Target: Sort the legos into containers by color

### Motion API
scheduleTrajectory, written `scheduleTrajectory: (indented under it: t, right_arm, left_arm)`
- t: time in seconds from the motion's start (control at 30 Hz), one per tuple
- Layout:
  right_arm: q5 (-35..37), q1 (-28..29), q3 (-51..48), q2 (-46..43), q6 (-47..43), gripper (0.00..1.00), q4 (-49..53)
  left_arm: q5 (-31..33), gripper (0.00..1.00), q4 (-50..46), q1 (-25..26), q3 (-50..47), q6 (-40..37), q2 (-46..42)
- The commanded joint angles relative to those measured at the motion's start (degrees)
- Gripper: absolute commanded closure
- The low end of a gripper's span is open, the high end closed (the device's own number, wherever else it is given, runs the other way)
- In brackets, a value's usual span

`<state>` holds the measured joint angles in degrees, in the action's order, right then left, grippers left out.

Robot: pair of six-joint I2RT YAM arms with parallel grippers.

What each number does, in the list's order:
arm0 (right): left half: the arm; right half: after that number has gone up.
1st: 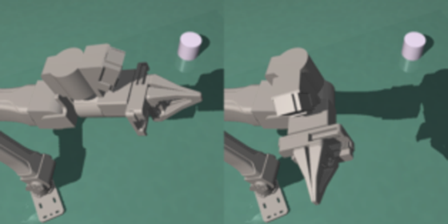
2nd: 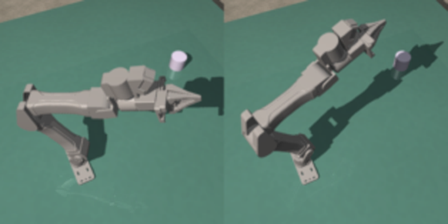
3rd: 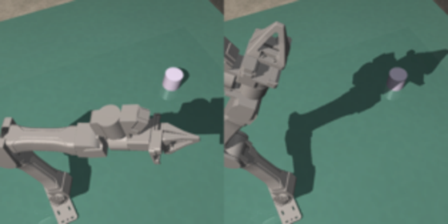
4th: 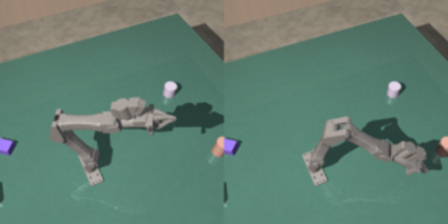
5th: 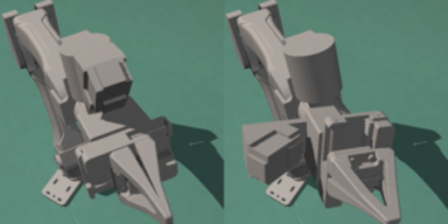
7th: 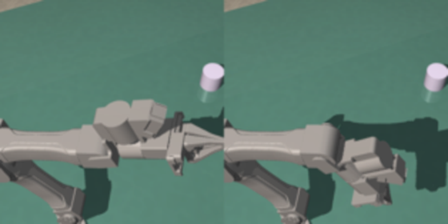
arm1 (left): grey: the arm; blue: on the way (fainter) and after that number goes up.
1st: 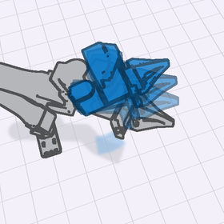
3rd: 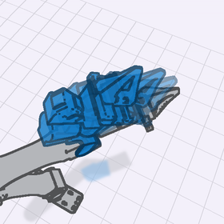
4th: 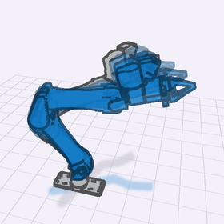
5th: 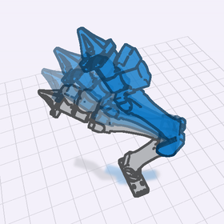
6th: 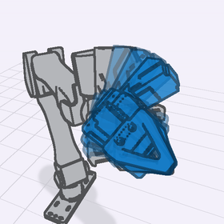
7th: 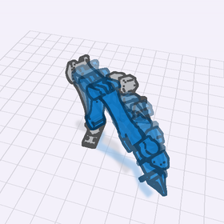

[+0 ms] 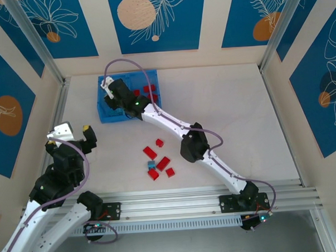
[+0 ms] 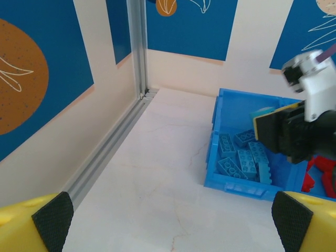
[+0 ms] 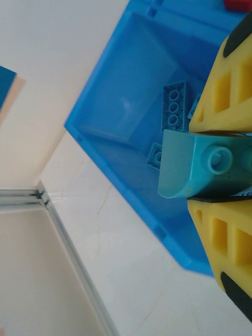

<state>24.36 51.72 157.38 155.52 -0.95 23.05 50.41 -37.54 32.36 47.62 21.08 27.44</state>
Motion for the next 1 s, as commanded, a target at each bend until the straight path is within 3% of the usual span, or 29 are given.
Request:
scheduleTrajectory:
  t: [0.0, 0.07, 0.2, 0.47, 0.57, 0.7, 0.83, 0.97]
  right_arm:
    - [-4.24, 0.22, 0.56, 0.39, -4.50, 0.66, -6.76]
    - [-4.72, 0.05, 1.20, 0.94, -4.54, 0.62, -7.91]
    - [-4.83, 0.03, 3.61, 0.36, -4.68, 0.46, -8.13]
    - [-5.78, 2.22, -0.37, -10.27, -4.45, 0.41, -1.45]
    - [-6.34, 3.16, -6.32, -17.63, -2.74, 0.41, 2.22]
    - [-8.66, 3.48, -25.66, -33.26, -0.60, 0.37, 0.19]
    - [-13.52, 2.87, -46.08, -49.22, 1.02, 0.29, -1.47]
    - [-15.21, 2.51, -59.91, -61.61, 2.93, 0.23, 3.01]
  left_arm:
    - [-3.05, 0.00, 0.79, -0.93, 0.30, 0.13, 0.13]
    - [-4.05, 0.00, 0.97, -1.22, 0.30, 0.36, 0.54]
    - [-4.52, 0.00, 0.85, -1.88, 0.36, 0.11, 1.63]
    - [-4.25, 0.00, 0.09, -2.10, 0.53, 1.58, 3.25]
    - [-6.96, 0.00, -3.71, -2.09, 2.11, 8.30, 5.15]
    - [-16.44, 0.00, -6.80, -2.04, 3.44, 17.95, 9.28]
    - [-30.60, 0.00, -6.58, -2.00, 3.41, 25.68, 16.26]
    - [-44.54, 0.00, -4.37, -1.07, 0.64, 34.06, 25.18]
